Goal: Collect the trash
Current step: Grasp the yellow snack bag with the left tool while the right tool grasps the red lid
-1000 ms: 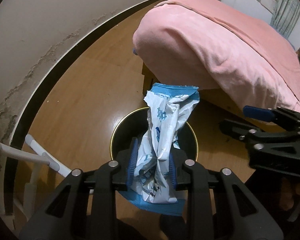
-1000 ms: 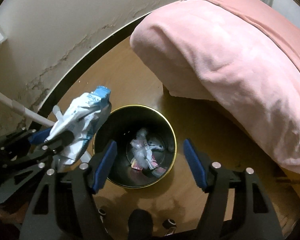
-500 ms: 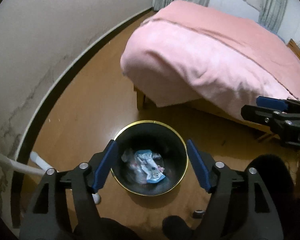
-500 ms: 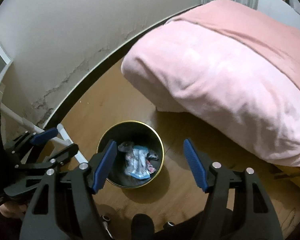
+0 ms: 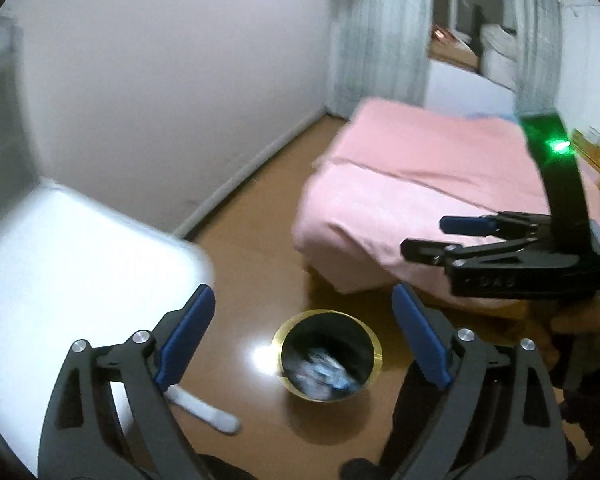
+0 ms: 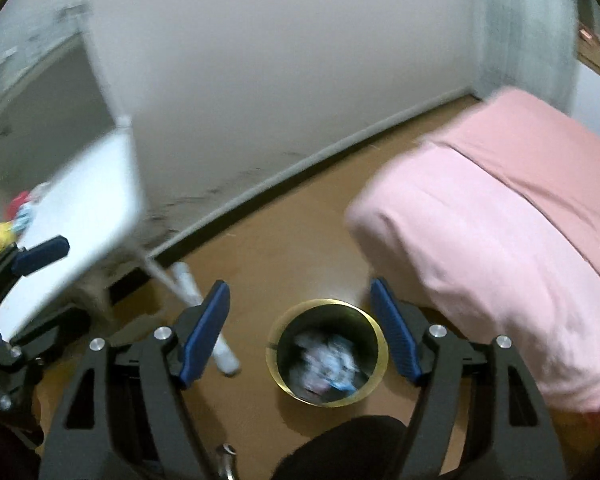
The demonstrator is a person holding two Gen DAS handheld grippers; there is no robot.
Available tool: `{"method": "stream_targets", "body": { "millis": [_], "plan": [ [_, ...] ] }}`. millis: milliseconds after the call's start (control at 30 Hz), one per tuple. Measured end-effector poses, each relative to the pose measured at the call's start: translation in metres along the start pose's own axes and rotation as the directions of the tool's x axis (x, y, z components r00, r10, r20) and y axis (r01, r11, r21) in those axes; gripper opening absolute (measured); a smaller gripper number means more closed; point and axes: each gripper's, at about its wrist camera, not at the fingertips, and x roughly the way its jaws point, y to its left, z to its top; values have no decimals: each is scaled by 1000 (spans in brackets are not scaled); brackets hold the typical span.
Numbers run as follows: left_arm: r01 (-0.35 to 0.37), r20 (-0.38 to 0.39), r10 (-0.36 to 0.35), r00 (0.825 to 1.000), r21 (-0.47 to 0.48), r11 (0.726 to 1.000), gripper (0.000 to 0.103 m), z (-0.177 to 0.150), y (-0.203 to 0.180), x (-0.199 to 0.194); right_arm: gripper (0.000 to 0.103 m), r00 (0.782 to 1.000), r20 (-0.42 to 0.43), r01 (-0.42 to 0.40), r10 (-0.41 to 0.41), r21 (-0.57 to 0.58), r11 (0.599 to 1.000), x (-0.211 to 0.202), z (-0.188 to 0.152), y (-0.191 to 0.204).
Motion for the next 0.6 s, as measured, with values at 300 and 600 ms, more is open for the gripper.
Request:
{"method": "stream_targets", "body": {
  "millis": [300,600],
  "plan": [
    [-446,-44,446,894,-185,876,90,-60,147,-130,71,939,-91,-344,331,-277,897,29,28,211],
    [-696,-221,662,716,-153,702,92,-100,276,-186,71,869,-209,-494,448,-415,764,57,22,354]
  ]
}}
